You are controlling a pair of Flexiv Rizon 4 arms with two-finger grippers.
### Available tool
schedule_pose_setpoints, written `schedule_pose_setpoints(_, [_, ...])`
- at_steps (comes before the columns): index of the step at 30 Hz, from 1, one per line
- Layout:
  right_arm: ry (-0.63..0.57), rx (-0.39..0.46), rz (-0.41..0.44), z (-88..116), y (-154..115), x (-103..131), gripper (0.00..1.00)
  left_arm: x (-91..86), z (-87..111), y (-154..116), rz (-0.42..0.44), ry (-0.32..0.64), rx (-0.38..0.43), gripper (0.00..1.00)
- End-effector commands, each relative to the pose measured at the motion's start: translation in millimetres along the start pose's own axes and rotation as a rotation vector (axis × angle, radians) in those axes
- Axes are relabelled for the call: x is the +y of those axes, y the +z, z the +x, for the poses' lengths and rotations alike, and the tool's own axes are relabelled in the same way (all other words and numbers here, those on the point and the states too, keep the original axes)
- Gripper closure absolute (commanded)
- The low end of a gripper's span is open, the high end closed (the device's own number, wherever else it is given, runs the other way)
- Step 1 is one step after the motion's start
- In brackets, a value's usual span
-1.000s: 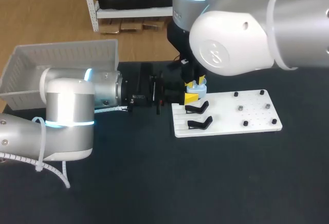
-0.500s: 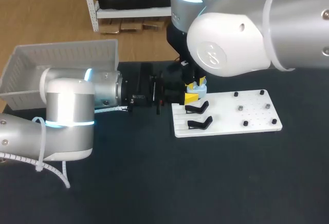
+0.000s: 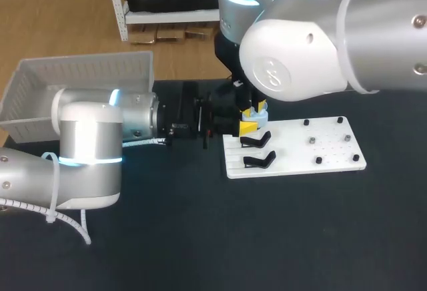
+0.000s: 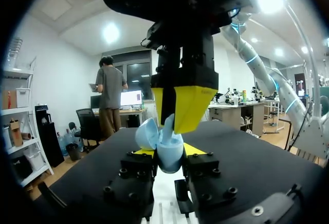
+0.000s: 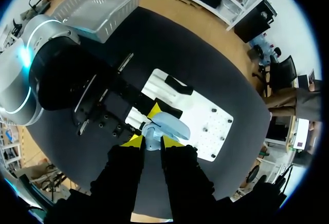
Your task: Pick up each earbud case from the left stands, insert the matching earbuds, close the lid, and place the case in the box.
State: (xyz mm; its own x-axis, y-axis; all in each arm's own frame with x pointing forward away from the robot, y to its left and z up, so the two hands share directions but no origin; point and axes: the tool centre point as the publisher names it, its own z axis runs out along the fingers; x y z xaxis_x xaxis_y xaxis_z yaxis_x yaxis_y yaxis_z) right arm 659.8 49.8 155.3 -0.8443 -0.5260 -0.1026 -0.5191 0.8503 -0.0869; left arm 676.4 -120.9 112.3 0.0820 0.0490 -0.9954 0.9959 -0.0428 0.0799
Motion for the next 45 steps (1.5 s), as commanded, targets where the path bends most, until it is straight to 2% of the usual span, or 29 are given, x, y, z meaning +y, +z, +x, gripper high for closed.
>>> schedule_pose_setpoints(1, [-0.001, 0.003, -0.008, -1.1, 2.0, -0.4, 0.62, -1.5, -0.1, 0.9, -0.008, 0.004, -0.003, 1.0])
schedule_pose_setpoints(3, [-0.001, 0.001, -0.018, -0.5, 1.7, -0.8, 0.52, -1.5, -0.1, 0.9, -0.008, 0.004, -0.003, 1.0])
schedule_pose_setpoints(6, [0.003, -0.005, -0.033, 0.3, -0.1, -2.0, 0.15, -1.5, -0.1, 0.9, -0.008, 0.004, -0.003, 1.0])
schedule_pose_setpoints(8, [0.003, -0.017, -0.061, 1.9, -3.7, -2.2, 0.07, -1.5, -0.1, 0.9, -0.008, 0.004, -0.003, 1.0])
schedule_pose_setpoints(12, [0.021, -0.047, -0.118, 1.5, -15.8, -7.8, 0.05, -1.5, -0.1, 0.9, -0.008, 0.004, -0.003, 1.0])
schedule_pose_setpoints(15, [0.065, -0.067, -0.125, -3.2, -22.1, -20.5, 0.0, -1.5, -0.1, 0.9, -0.008, 0.004, -0.003, 1.0])
schedule_pose_setpoints(18, [0.128, -0.089, -0.133, -10.1, -25.5, -35.5, 0.0, -1.5, -0.1, 0.9, -0.008, 0.004, -0.003, 1.0])
schedule_pose_setpoints(23, [0.237, -0.097, -0.128, -23.8, -18.6, -60.2, 0.0, -1.5, -0.1, 0.9, -0.008, 0.004, -0.003, 1.0])
schedule_pose_setpoints(29, [0.292, -0.07, -0.097, -33.2, -1.1, -77.0, 0.0, -1.5, -0.1, 0.9, -0.008, 0.004, -0.003, 1.0])
schedule_pose_setpoints(37, [0.27, -0.006, -0.098, -27.8, 17.4, -71.5, 0.0, -1.5, -0.1, 0.9, -0.008, 0.004, -0.003, 1.0])
schedule_pose_setpoints(45, [0.244, 0.024, -0.099, -9.5, 17.6, -63.3, 0.0, -1.5, -0.1, 0.9, -0.008, 0.004, -0.003, 1.0])
